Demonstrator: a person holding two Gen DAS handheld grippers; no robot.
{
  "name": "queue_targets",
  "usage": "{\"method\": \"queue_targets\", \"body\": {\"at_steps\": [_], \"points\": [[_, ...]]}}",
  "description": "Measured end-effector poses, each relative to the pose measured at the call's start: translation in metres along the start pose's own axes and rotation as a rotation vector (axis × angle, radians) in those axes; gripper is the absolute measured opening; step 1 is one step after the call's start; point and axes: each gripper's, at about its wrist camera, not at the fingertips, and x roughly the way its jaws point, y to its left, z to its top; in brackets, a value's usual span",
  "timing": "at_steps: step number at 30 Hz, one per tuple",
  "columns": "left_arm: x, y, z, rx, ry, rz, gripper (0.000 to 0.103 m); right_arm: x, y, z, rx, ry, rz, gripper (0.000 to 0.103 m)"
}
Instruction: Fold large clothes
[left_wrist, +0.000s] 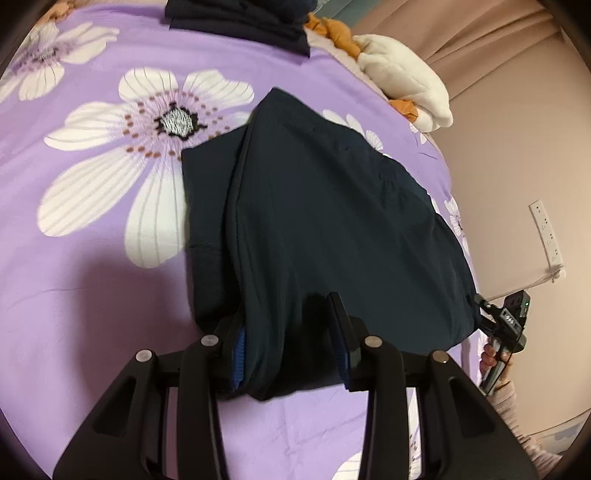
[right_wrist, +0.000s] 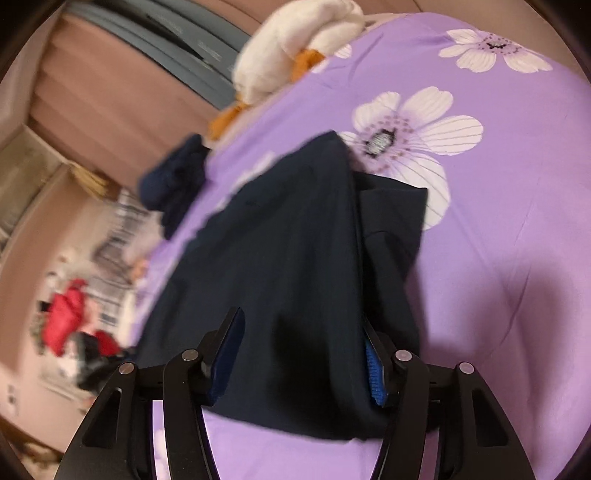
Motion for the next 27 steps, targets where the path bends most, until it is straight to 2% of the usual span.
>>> {"method": "queue_targets", "body": {"at_steps": [2,3,4,6,12,15,21,27], "points": [[0.003,0.002,0.001,-0.023,0.001,-0.008,0.035,0.006,0.003,0.0,-0.025,0.008,-0.026,0.048],[0.005,0.003,0.0,-0.034,0.002,0.009,0.026,0.009,0.006,0.0,-0.04,0.012,-0.037,0.033],[0.005,0.004,-0.001,-0.045,0.005,0.017,0.016,0.008,0.006,-0.001,-0.046,0.017,-0.038,0.026],[0.002,0.007,-0.004,-0.067,0.009,-0.014,0.012,0.002,0.011,-0.005,-0.073,-0.001,-0.025,0.013],[-0.019,0.006,-0.025,-0.033,-0.012,-0.088,0.01,-0.019,0.01,-0.02,-0.104,-0.005,0.021,0.009],[-0.014,0.015,-0.029,-0.052,0.019,-0.049,0.01,-0.016,0.006,-0.025,-0.104,0.015,-0.004,0.009],[-0.012,0.003,-0.023,-0.041,0.014,0.044,0.014,-0.003,0.009,-0.021,-0.105,0.041,-0.059,0.009],[-0.021,0.001,-0.025,-0.027,0.003,0.077,0.021,-0.016,0.001,-0.025,-0.066,0.031,-0.063,0.01]]}}
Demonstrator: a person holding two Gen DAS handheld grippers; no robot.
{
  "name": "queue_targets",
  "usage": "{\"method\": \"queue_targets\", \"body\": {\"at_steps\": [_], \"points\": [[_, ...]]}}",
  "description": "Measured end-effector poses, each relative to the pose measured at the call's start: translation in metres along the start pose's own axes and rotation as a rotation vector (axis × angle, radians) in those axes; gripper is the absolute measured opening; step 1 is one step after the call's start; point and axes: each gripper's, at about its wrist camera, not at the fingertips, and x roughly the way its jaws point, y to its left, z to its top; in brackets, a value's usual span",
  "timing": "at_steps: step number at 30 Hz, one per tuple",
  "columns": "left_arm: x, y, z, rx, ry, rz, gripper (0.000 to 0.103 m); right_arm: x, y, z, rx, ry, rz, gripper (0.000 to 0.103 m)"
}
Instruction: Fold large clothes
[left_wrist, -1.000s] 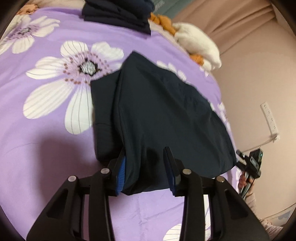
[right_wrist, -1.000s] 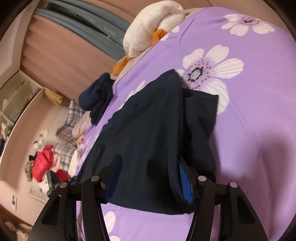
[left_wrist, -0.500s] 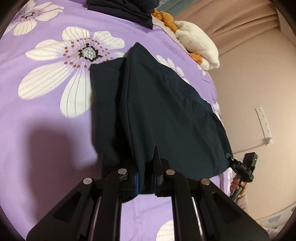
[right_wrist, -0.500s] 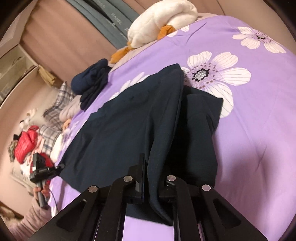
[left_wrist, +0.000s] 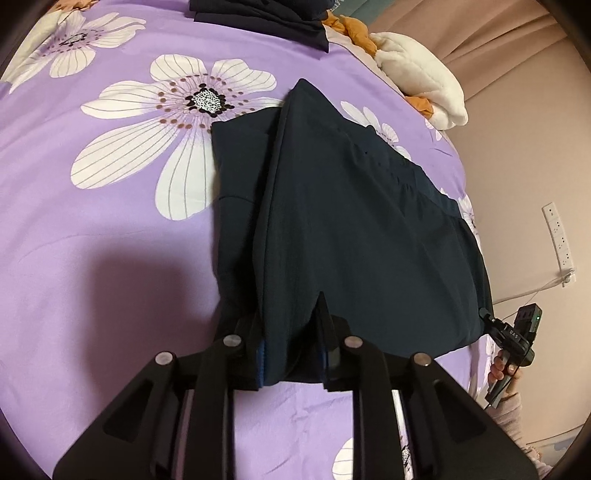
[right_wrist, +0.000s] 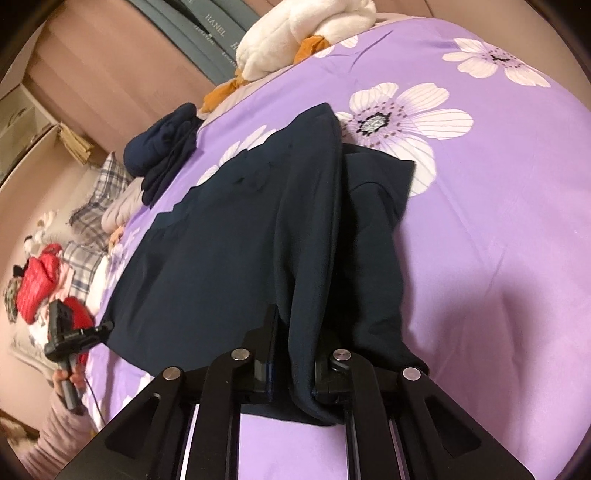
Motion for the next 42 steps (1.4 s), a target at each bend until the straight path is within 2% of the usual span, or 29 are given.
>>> {"method": "queue_targets", "body": {"at_steps": [6,8,9,14,18,20,21,23,25,27,34,38,42], "points": [[-0.006,0.001,-0.002,-0.011,-0.015,0.039,0.027,-0.007,-0.006,-0.004,0.036,-0.01,-0.008,0.014],[-0.01,0.001,-0.001,-0.012,-0.035,0.071,0.038,-0.011,-0.007,-0.005,0.036,-0.015,-0.019,0.015],[-0.014,0.002,-0.001,-0.013,-0.049,0.088,0.04,-0.015,-0.009,-0.005,0.042,-0.023,-0.024,0.016],[-0.028,0.012,-0.007,-0.033,-0.079,0.127,0.041,-0.022,-0.019,-0.009,0.048,-0.029,-0.1,0.016],[-0.036,0.002,-0.01,0.008,-0.108,0.176,0.043,-0.025,-0.018,-0.009,0.045,-0.034,-0.09,0.016],[-0.039,-0.007,-0.011,0.031,-0.126,0.202,0.06,-0.023,-0.018,-0.008,0.053,-0.029,-0.089,0.016],[-0.04,-0.013,-0.012,0.05,-0.14,0.223,0.063,-0.022,-0.018,-0.006,0.061,-0.029,-0.098,0.016],[-0.039,-0.023,-0.013,0.089,-0.156,0.253,0.063,-0.025,-0.018,-0.004,0.074,-0.055,-0.129,0.02],[-0.036,-0.032,-0.013,0.125,-0.163,0.278,0.063,-0.032,-0.015,-0.001,0.074,-0.107,-0.177,0.029],[-0.034,-0.041,-0.013,0.165,-0.171,0.305,0.063,-0.037,-0.012,0.003,0.067,-0.138,-0.198,0.031],[-0.025,-0.068,-0.017,0.263,-0.203,0.406,0.066,-0.04,0.022,0.01,-0.068,-0.19,-0.272,0.031],[-0.011,-0.083,-0.015,0.299,-0.197,0.436,0.066,-0.031,0.054,0.013,-0.191,-0.183,-0.24,0.032],[0.01,-0.095,-0.009,0.319,-0.182,0.451,0.066,0.001,0.085,0.02,-0.276,-0.135,-0.211,0.034]]}}
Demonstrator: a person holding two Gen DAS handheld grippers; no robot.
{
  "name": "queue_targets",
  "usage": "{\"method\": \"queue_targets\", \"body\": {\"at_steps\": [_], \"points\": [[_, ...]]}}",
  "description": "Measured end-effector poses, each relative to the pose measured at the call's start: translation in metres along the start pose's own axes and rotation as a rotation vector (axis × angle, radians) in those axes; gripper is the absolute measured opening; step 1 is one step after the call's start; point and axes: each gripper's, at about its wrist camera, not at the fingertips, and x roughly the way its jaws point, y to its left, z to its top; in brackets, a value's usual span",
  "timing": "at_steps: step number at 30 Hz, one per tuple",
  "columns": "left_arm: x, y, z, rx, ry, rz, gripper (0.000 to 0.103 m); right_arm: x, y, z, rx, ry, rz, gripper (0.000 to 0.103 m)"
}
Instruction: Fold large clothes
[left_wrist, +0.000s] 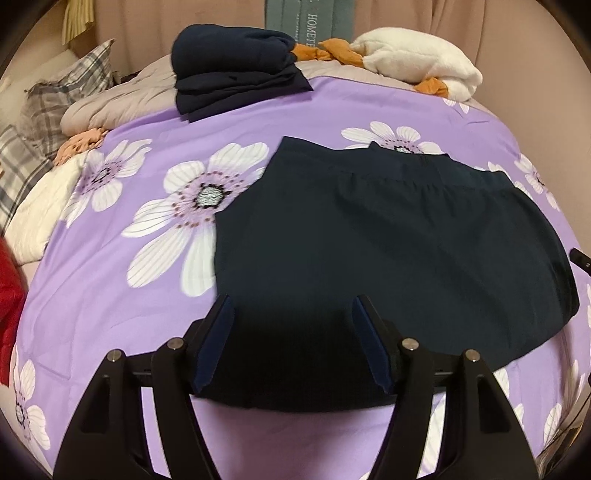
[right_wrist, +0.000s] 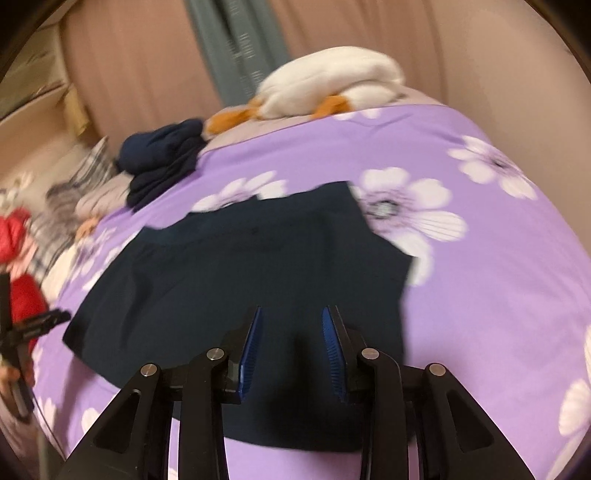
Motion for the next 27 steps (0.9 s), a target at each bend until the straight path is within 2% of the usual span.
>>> {"method": "queue_targets", "body": {"at_steps": [5,9,13,15,17,24,27], "points": [[0.018,-0.022,0.009,0.02,0.009,-0.006,0.066,0.035,0.034,0.009,-0.061,0.038,0.028,0.034],[0.029,-0.037,0.016,0.028,0.001,-0.001,0.066,0.05,0.061,0.015,-0.105,0.045,0.076,0.034],[0.038,-0.049,0.021,0.04,-0.006,0.001,0.066,0.061,0.083,0.018,-0.15,0.047,0.088,0.036],[0.043,-0.054,0.023,0.051,-0.007,-0.003,0.066,0.065,0.09,0.019,-0.165,0.049,0.094,0.044],[0.048,-0.059,0.024,0.062,-0.004,-0.003,0.067,0.07,0.096,0.019,-0.183,0.057,0.099,0.047],[0.067,-0.066,0.017,0.111,0.015,0.032,0.067,0.099,0.104,0.013,-0.272,0.128,-0.035,0.047],[0.071,-0.064,0.014,0.129,0.013,0.039,0.072,0.107,0.101,0.01,-0.307,0.152,-0.1,0.047]]}}
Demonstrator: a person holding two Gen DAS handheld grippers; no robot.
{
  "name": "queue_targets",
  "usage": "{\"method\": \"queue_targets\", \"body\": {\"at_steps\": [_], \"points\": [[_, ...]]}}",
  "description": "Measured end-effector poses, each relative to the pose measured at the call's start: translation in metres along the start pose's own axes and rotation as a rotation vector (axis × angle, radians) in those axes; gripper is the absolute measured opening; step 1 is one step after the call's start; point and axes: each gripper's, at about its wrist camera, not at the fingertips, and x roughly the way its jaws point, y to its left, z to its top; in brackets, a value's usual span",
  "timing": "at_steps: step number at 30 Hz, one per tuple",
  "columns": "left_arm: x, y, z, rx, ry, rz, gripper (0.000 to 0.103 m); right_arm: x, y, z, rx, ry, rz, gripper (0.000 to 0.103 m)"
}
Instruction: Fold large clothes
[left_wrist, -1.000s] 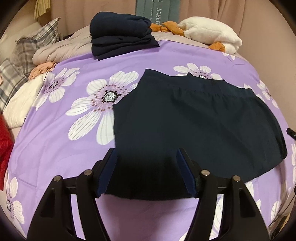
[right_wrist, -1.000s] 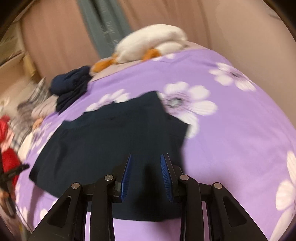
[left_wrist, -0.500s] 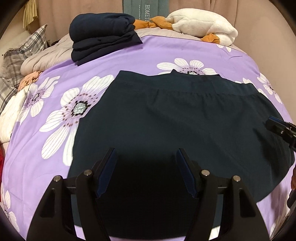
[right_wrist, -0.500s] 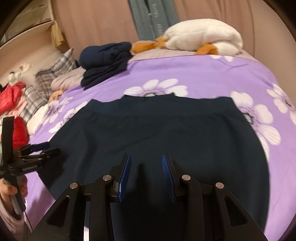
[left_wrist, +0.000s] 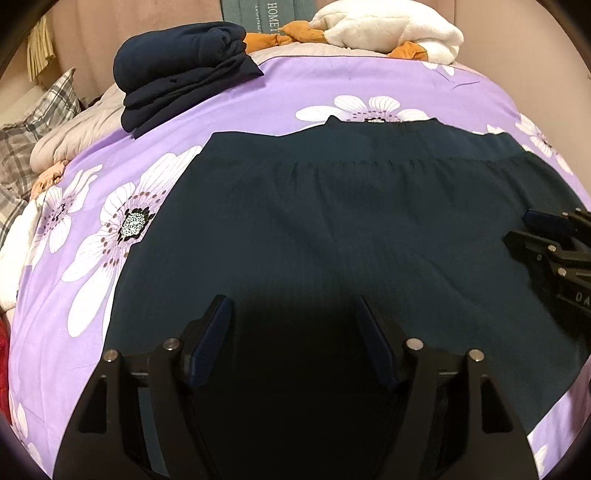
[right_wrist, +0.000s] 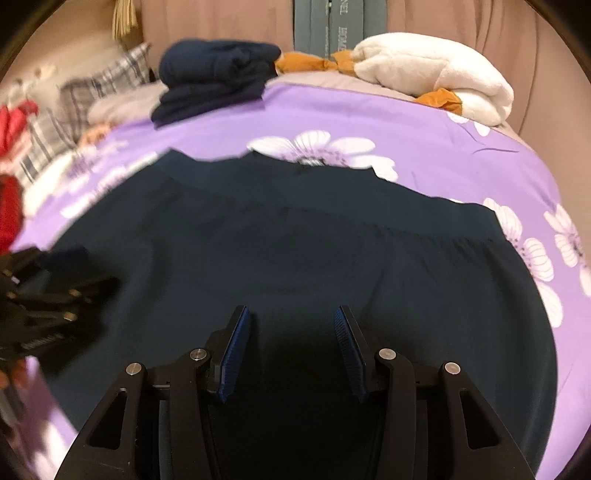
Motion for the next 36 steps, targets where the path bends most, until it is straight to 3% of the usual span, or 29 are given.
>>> {"method": "queue_targets", "body": {"at_steps": [11,18,24,31,33,36], "points": [[0.001,0.011,-0.006,-0.016,0.009,0.01,0.077,-0.004,-0.039,-0.013,0.014,0.017,-0.141,0.05],[-0.007,0.028,-0.014,-0.038,0.013,0.027,0.082,-0.019,-0.082,-0.029,0.098,0.014,-0.212,0.055],[-0.018,0.043,-0.02,-0.038,0.025,0.075,0.082,-0.035,-0.115,-0.043,0.215,0.009,-0.204,0.055],[-0.038,0.063,-0.024,-0.087,0.03,0.088,0.08,-0.06,-0.127,-0.055,0.246,0.009,-0.274,0.055],[-0.043,0.064,-0.022,-0.092,0.019,0.076,0.08,-0.072,-0.132,-0.058,0.271,0.0,-0.309,0.055],[-0.046,0.058,-0.013,-0.09,0.011,0.038,0.08,-0.086,-0.133,-0.056,0.277,-0.053,-0.257,0.055]]}}
